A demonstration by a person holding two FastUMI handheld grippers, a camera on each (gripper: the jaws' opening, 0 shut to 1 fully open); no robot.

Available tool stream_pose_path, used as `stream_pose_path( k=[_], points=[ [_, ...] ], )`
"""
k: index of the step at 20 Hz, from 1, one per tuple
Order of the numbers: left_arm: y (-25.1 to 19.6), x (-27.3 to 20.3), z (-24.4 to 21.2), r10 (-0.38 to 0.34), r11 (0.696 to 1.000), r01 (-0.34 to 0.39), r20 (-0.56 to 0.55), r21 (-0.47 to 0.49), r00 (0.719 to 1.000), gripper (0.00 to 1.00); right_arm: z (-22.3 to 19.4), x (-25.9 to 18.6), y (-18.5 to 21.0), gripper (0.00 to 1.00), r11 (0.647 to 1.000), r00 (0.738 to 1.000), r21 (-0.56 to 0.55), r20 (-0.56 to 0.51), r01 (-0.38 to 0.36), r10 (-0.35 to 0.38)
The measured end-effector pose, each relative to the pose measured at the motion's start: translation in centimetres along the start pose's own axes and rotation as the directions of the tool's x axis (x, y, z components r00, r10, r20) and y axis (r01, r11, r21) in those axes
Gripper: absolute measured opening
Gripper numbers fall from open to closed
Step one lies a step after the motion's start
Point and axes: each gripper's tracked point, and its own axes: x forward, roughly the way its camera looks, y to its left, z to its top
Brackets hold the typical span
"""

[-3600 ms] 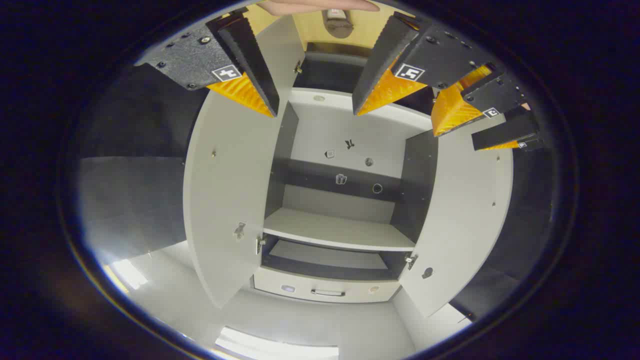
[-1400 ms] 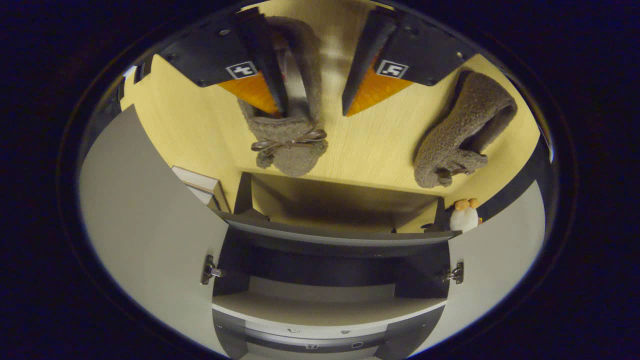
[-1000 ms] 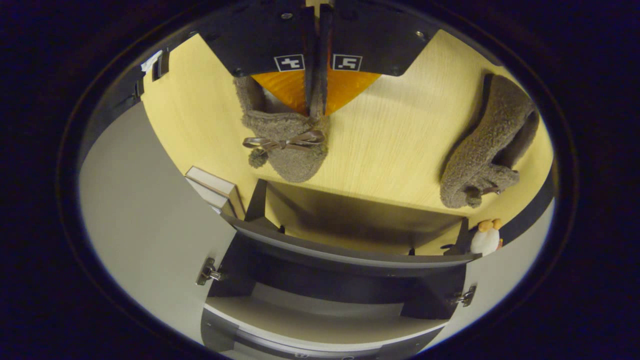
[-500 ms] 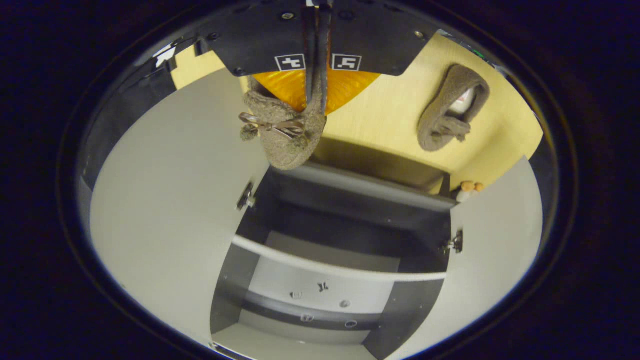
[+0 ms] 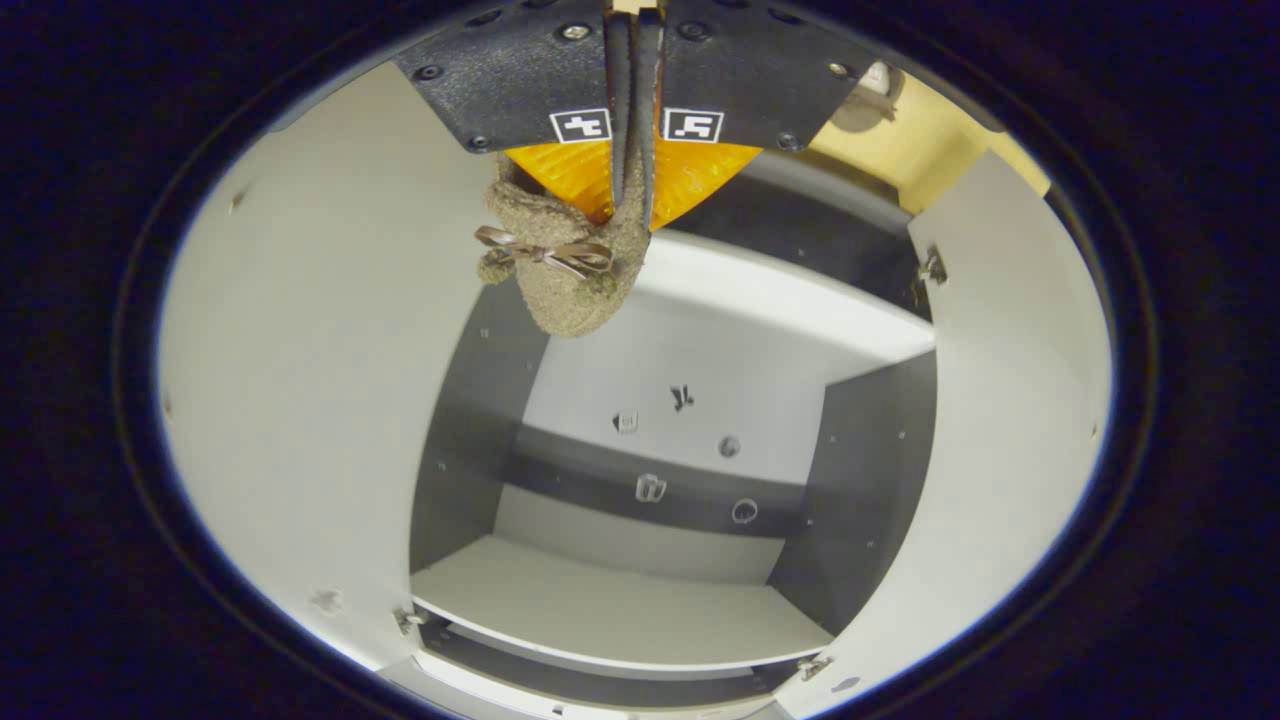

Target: Grab one shoe with the right hand and put it into the shoe cabinet, grab the other shoe with the left hand and put it into the shoe cabinet; then close the right door with the right hand and the left door with the left hand.

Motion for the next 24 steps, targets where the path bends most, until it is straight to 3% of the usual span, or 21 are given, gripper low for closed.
stream_pose_path(
  k=[2,5,11,16,21,24],
  points=[
    [0.4,0.0,-1.3,0.011,1.000,-0.011,-0.027,-0.006,1.000,0.93,3.1,3.6,0.5,0.06,0.999,0.999,-0.034,0.039,0.016,-0.015],
    [1.9,0.1,-2.5,0.053,0.997,-0.057,-0.067,-0.057,0.996,0.93,5.1,9.8,1.9,0.06,0.997,1.000,-0.077,0.016,0.019,-0.018],
    [3.3,0.5,-4.5,0.086,0.992,-0.096,-0.124,-0.081,0.989,0.93,3.7,18.9,1.4,0.06,0.993,0.987,-0.089,-0.136,0.077,-0.088],
    [3.9,1.2,-4.4,0.100,0.989,-0.112,-0.124,-0.091,0.987,0.93,2.5,20.1,0.2,0.06,0.995,0.980,-0.060,-0.182,0.074,-0.084],
    [3.4,0.8,-3.6,0.089,0.992,-0.098,-0.108,-0.084,0.990,0.93,1.8,20.4,1.5,0.08,0.999,0.976,-0.050,-0.219,-0.012,0.001],
    [3.4,0.3,-3.2,0.092,0.993,-0.098,-0.090,-0.062,0.992,0.93,1.0,20.4,2.9,0.18,0.995,0.962,-0.043,-0.263,-0.087,0.073]
  ],
)
